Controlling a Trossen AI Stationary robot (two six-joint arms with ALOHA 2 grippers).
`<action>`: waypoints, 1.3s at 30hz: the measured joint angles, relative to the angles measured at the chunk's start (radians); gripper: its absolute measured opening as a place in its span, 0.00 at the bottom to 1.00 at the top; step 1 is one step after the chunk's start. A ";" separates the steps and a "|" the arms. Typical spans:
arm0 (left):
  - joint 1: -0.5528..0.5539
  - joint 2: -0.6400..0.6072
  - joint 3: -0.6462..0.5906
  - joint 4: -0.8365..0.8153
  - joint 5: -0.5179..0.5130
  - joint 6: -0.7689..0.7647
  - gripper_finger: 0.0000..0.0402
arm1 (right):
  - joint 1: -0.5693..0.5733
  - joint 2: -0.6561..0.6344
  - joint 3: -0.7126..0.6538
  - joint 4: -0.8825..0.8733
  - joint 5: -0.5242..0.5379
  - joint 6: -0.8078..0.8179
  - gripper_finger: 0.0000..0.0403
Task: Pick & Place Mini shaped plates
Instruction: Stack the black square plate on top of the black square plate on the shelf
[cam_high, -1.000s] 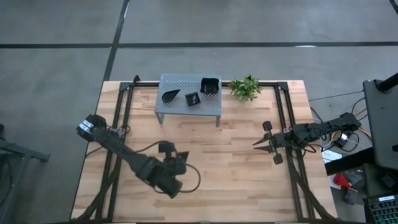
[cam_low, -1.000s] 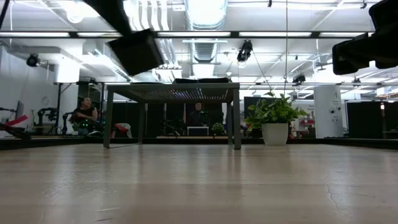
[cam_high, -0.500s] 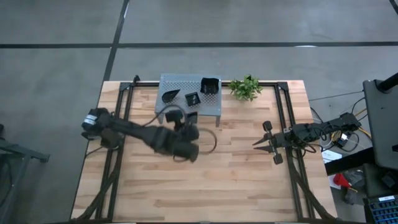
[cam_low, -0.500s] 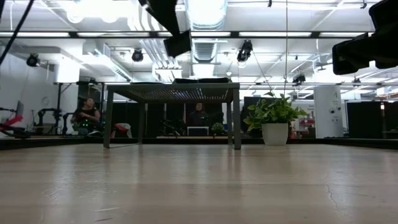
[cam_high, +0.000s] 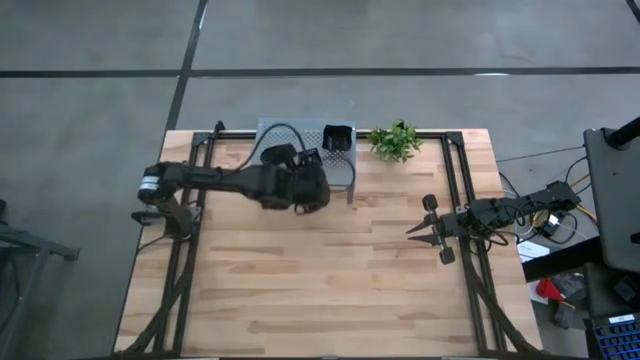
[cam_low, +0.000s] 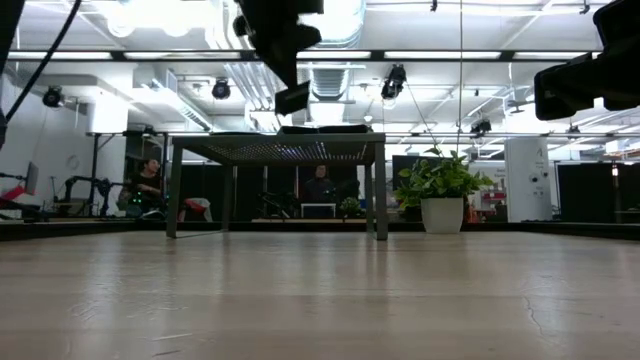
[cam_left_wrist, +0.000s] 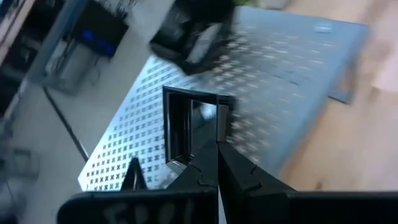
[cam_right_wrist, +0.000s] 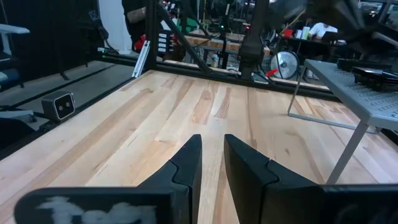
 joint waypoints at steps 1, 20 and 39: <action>0.019 0.000 0.000 0.003 0.002 -0.018 0.00 | 0.000 0.000 0.000 0.000 0.000 0.000 0.16; 0.132 0.003 -0.067 0.158 0.056 0.103 0.00 | 0.000 0.000 0.000 0.000 0.000 0.000 0.16; 0.132 0.003 -0.093 0.195 0.039 0.176 0.00 | 0.000 0.000 0.000 0.000 0.000 0.000 0.16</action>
